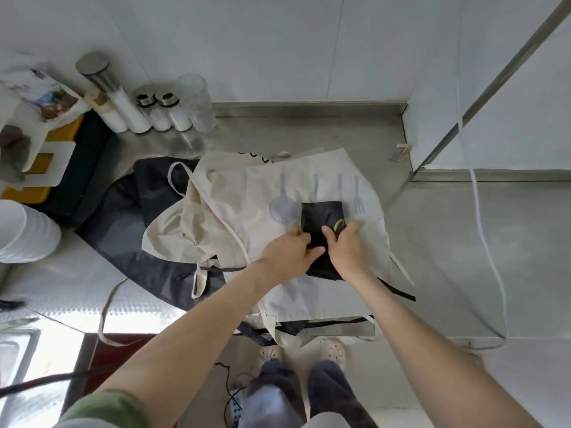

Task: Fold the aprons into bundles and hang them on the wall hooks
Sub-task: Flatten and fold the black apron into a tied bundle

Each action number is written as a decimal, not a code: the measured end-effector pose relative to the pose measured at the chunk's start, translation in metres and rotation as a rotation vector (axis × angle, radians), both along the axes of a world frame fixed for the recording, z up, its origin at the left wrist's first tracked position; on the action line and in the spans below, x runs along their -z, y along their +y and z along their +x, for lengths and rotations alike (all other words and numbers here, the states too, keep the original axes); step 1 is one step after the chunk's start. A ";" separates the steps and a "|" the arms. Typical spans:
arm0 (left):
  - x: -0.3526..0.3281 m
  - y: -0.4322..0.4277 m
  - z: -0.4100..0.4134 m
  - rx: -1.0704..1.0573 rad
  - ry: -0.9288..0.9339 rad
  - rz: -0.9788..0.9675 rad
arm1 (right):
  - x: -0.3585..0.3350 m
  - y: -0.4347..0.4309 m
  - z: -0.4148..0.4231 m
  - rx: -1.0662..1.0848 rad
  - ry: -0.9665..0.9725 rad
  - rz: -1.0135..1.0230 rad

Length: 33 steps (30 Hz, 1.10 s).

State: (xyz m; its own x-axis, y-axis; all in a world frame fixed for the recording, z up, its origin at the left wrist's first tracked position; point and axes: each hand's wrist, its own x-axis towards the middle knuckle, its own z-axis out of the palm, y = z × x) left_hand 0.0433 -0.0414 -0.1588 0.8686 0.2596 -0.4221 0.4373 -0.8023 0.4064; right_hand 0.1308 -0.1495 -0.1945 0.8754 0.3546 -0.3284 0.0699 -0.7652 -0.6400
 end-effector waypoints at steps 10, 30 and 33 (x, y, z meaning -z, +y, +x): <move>0.007 -0.088 0.094 0.315 -0.064 0.039 | -0.002 -0.108 0.062 0.276 -0.047 0.044; 0.027 -0.131 0.131 0.276 0.065 -0.349 | -0.027 -0.171 0.107 -0.054 0.506 0.341; 0.017 -0.118 0.134 0.164 0.130 -0.368 | -0.020 -0.168 0.103 -0.073 0.490 0.299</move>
State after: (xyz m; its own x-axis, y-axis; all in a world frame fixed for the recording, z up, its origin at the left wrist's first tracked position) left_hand 0.1778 -0.1595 -0.1757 0.8192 -0.0658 -0.5698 0.3826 -0.6773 0.6284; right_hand 0.2336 -0.3176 -0.1749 0.6163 0.5477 -0.5659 -0.2436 -0.5508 -0.7983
